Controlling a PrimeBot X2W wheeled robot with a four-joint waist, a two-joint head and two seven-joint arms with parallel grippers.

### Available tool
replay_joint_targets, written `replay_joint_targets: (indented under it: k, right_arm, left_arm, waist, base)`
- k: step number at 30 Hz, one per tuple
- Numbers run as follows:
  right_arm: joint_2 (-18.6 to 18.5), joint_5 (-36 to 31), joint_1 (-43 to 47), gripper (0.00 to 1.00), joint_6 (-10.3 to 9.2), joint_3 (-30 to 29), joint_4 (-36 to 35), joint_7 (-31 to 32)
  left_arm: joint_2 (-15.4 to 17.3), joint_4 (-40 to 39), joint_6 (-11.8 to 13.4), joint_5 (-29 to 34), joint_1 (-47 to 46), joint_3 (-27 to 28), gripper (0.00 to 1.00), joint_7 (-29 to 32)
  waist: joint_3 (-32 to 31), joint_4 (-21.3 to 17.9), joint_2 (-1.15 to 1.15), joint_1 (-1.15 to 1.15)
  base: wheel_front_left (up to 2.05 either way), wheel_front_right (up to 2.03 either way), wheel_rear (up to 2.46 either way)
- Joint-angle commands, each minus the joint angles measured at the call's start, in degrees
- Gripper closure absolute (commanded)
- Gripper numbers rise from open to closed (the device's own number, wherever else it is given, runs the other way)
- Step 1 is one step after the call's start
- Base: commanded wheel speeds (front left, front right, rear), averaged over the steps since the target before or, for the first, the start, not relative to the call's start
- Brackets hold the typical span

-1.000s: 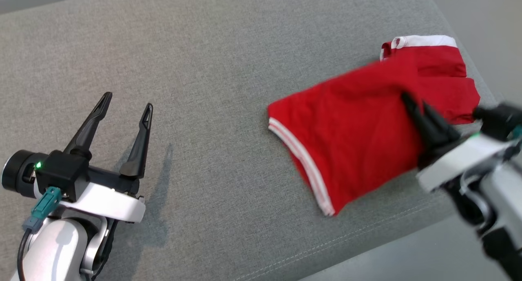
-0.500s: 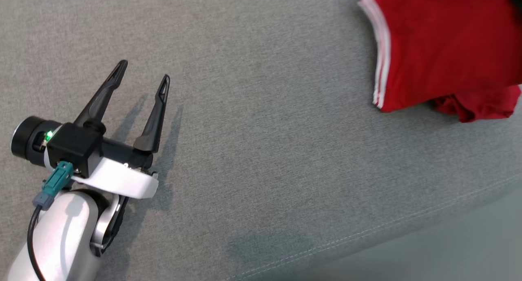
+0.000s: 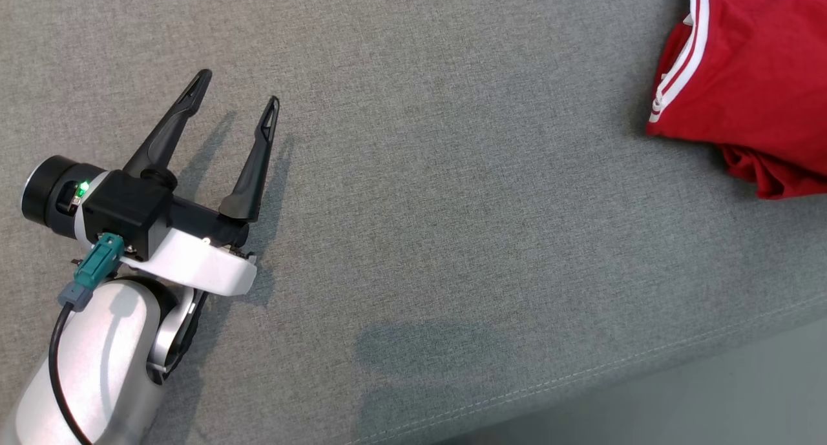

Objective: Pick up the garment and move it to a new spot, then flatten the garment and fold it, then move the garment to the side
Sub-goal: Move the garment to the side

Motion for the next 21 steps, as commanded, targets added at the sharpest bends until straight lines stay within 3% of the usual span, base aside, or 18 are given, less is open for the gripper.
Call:
replay_joint_targets:
  k: [1,9,16,21]
  right_arm:
    - [-2.61,-0.67,2.4,1.0,0.07,0.33,0.43,-0.73]
    - [0.48,-5.23,2.26,1.0,0.07,2.85,12.07,-4.45]
    - [2.05,-15.14,-2.27,1.0,0.07,4.99,21.23,-17.33]
    - [2.49,-21.48,-5.18,1.0,0.07,5.43,24.36,-20.06]
  left_arm:
    - [1.28,-1.48,-0.17,0.44,-1.73,1.77,0.0,-0.17]
    - [0.86,-1.16,-0.09,0.1,-2.27,1.22,0.0,-0.6]
    - [0.58,-1.0,0.31,-0.36,-2.34,1.23,0.0,-1.29]
    - [0.28,-0.97,0.73,-0.69,-1.93,1.25,0.0,-2.17]
  waist:
    - [0.01,-0.03,0.0,0.0]
    - [0.11,1.57,0.0,0.0]
    - [1.16,4.58,0.0,0.0]
    - [1.5,6.81,0.0,0.0]
  base:
    - [0.0,0.0,0.0]
    - [0.0,0.0,0.0]
    - [0.0,0.0,0.0]
    - [0.0,0.0,0.0]
